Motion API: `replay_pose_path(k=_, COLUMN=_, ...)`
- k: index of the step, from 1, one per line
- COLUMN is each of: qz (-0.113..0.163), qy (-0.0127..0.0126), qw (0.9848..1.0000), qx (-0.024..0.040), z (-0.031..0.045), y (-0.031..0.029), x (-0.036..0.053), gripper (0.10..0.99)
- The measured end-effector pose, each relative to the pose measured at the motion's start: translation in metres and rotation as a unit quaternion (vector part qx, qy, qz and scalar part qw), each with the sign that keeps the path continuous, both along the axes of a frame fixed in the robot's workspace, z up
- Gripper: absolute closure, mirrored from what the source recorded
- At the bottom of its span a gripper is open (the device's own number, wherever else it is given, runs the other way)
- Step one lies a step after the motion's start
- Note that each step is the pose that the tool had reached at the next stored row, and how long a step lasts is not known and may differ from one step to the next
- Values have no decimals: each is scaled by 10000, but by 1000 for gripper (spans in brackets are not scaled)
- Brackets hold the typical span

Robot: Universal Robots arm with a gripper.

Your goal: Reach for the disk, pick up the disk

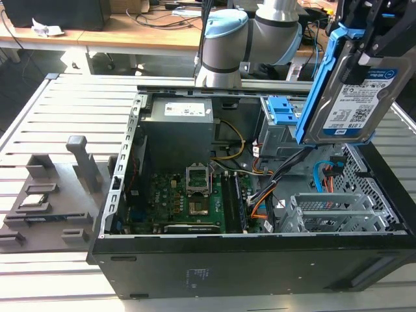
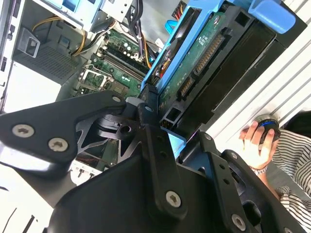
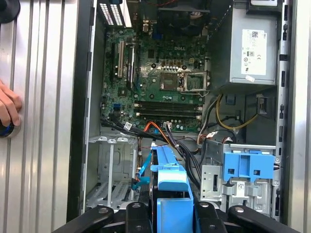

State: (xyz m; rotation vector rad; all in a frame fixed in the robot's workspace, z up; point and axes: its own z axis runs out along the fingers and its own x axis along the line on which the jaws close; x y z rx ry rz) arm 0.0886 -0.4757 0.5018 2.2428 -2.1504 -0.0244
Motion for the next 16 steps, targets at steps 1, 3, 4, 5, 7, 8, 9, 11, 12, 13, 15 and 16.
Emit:
replay_pose_path(k=1, qz=0, qy=0, qw=10000, qx=1, z=0, y=6, x=0, gripper=718)
replay_pose_path(k=3, qz=0, qy=0, qw=10000, qx=0, z=0, y=7, x=0, gripper=718)
replay_pose_path(k=4, qz=0, qy=0, qw=10000, qx=1, z=-1, y=6, x=0, gripper=718)
replay_pose_path(k=5, qz=0, qy=0, qw=10000, qx=-1, z=-1, y=3, x=-1, gripper=718)
replay_pose_path(k=7, qz=-1, qy=0, qw=10000, qx=-2, z=-1, y=-3, x=-1, gripper=718)
replay_pose_path(k=8, qz=0, qy=0, qw=10000, qx=-3, z=-2, y=-7, x=0, gripper=718)
replay_pose_path(k=9, qz=0, qy=0, qw=10000, qx=-4, z=-3, y=-13, x=0, gripper=718)
replay_pose_path(k=11, qz=0, qy=0, qw=10000, qx=-5, z=-6, y=-23, x=0, gripper=718)
replay_pose_path(k=12, qz=0, qy=0, qw=10000, qx=-5, z=-7, y=-27, x=0, gripper=718)
replay_pose_path(k=13, qz=0, qy=0, qw=10000, qx=-4, z=-10, y=-33, x=0, gripper=718)
replay_pose_path(k=15, qz=0, qy=0, qw=10000, qx=-6, z=-12, y=-41, x=0, gripper=718)
replay_pose_path(k=16, qz=0, qy=0, qw=10000, qx=-5, z=-15, y=-45, x=0, gripper=718)
